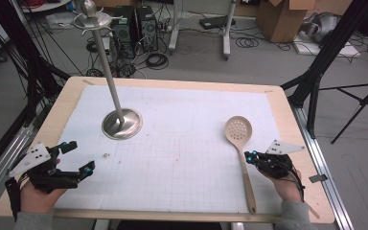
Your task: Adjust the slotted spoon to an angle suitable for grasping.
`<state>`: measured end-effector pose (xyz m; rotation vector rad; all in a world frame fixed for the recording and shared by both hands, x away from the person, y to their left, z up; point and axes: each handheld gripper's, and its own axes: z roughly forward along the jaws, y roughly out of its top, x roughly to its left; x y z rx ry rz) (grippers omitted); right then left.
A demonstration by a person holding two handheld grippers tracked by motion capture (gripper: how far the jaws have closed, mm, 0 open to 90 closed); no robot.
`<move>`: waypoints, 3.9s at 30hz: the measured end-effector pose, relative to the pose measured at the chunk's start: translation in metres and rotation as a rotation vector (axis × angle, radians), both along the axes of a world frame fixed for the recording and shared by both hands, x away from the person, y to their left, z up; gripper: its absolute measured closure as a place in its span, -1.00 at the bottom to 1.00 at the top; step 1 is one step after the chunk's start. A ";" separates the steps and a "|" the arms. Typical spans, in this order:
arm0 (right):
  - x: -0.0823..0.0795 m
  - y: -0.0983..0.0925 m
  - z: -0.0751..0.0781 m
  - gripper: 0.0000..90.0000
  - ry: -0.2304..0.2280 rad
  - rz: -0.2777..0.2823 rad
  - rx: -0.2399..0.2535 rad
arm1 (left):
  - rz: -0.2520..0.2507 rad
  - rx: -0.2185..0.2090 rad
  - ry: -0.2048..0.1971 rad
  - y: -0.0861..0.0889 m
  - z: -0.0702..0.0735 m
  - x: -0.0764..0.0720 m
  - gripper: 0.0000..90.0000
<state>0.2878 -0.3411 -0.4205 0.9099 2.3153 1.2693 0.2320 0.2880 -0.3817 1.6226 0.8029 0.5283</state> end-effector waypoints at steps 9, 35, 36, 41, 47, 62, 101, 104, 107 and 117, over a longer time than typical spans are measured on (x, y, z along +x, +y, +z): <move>-0.035 -0.016 -0.011 1.00 0.016 0.024 0.002 | -0.008 0.001 -0.002 -0.003 0.000 0.003 -0.94; -0.056 0.020 -0.026 1.00 0.074 0.178 -0.054 | -0.022 0.000 -0.003 -0.006 0.001 0.006 -0.94; -0.054 0.025 -0.026 1.00 0.073 0.190 -0.055 | -0.021 0.001 -0.004 -0.006 0.002 0.006 -0.94; -0.043 0.055 -0.026 1.00 0.066 0.223 -0.058 | -0.014 -0.005 -0.007 -0.003 0.002 0.004 -0.94; -0.030 0.081 -0.026 1.00 0.056 0.221 -0.068 | -0.004 -0.008 -0.008 0.001 0.002 0.002 -0.94; 0.011 0.134 -0.026 1.00 0.066 0.143 -0.063 | 0.014 -0.011 -0.014 0.009 0.003 -0.006 -0.94; 0.091 0.083 -0.022 1.00 0.109 -0.195 -0.151 | 0.014 -0.011 -0.004 0.011 0.001 -0.010 -0.94; 0.088 0.084 -0.020 1.00 0.109 -0.201 -0.173 | 0.013 -0.012 -0.005 0.011 0.001 -0.011 -0.94; 0.083 0.085 -0.018 1.00 0.109 -0.204 -0.200 | 0.013 -0.014 -0.007 0.010 0.001 -0.011 -0.94; 0.053 0.072 -0.019 1.00 0.099 -0.208 -0.201 | 0.012 -0.009 -0.005 0.009 0.001 -0.011 -0.94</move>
